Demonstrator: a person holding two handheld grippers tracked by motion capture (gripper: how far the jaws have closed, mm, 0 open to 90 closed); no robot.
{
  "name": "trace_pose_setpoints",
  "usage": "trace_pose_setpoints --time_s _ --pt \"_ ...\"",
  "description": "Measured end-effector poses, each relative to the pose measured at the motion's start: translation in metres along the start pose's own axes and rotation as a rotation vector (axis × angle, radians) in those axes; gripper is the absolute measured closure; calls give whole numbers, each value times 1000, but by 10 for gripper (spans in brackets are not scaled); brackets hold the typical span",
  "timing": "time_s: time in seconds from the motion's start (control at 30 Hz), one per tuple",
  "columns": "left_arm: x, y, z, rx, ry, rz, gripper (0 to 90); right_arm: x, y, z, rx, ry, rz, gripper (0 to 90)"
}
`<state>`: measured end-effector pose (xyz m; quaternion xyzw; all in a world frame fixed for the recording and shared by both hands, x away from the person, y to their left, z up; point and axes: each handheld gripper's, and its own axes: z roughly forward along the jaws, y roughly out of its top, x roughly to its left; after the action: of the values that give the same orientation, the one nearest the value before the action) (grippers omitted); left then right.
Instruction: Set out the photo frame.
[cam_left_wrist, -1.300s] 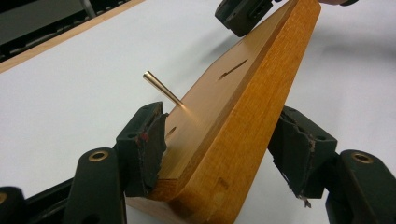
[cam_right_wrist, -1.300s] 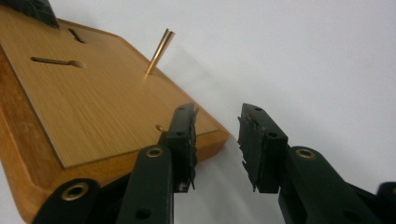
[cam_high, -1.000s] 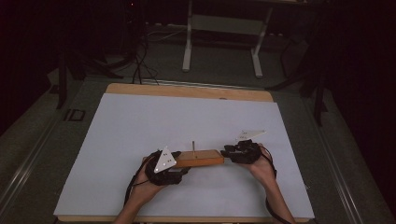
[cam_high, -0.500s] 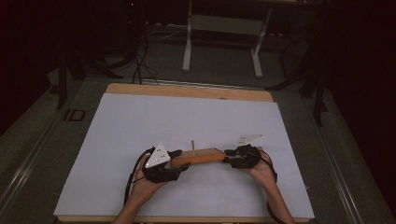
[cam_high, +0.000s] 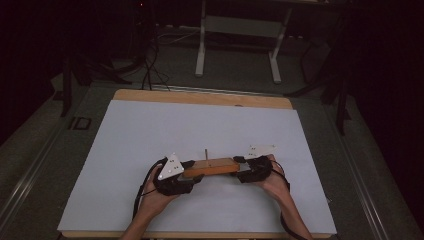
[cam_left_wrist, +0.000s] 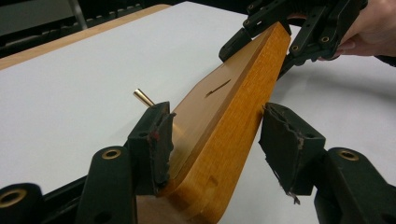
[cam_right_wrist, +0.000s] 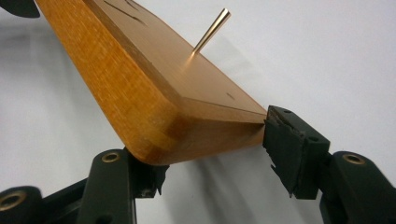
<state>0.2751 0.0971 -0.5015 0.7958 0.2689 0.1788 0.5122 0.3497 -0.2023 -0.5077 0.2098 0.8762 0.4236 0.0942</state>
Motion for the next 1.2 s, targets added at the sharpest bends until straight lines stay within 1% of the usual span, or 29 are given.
trace_pose_setpoints --time_s 0.07,0.2,0.27,0.3,0.37,0.4,0.43,0.47,0.53,0.6,0.63,0.73,0.8,0.93,1.0,1.1,1.2 --pt "0 0 0 0 3 1 429 0 0 1 -11 -2 1 413" --pt "0 -1 1 9 19 9 405 -1 0 1 -17 -3 8 419" --pt "0 -1 1 9 19 9 400 -1 0 1 -18 -4 9 419" --pt "1 -1 3 30 38 22 383 -2 1 1 -23 -9 13 429" --pt "1 -3 4 50 65 29 380 -2 2 1 -29 -11 20 433" --pt "2 -3 5 61 77 26 387 -2 2 1 -29 -10 21 435" --pt "2 -3 5 61 77 26 390 -2 2 1 -29 -10 21 435" --pt "6 -6 6 66 69 6 386 -2 2 2 -29 -11 23 437" --pt "8 -7 5 71 71 3 383 -2 2 2 -29 -11 28 437" --pt "9 -8 6 91 91 10 393 -3 2 2 -28 -10 26 437" --pt "11 -9 6 103 98 6 394 -3 2 2 -28 -9 27 437" --pt "16 -11 4 116 88 -16 388 -3 2 2 -30 -8 31 438" --pt "19 -12 3 125 88 -21 393 -4 2 2 -32 -6 34 438" --pt "23 -14 2 131 101 -29 418 -5 3 2 -36 -3 34 440" --pt "24 -14 3 127 97 -38 427 -6 4 2 -39 -2 35 439" --pt "24 -14 3 120 100 -36 444 -6 5 3 -40 0 30 432" --pt "26 -14 3 107 99 -48 460 -7 6 4 -48 -2 25 426"
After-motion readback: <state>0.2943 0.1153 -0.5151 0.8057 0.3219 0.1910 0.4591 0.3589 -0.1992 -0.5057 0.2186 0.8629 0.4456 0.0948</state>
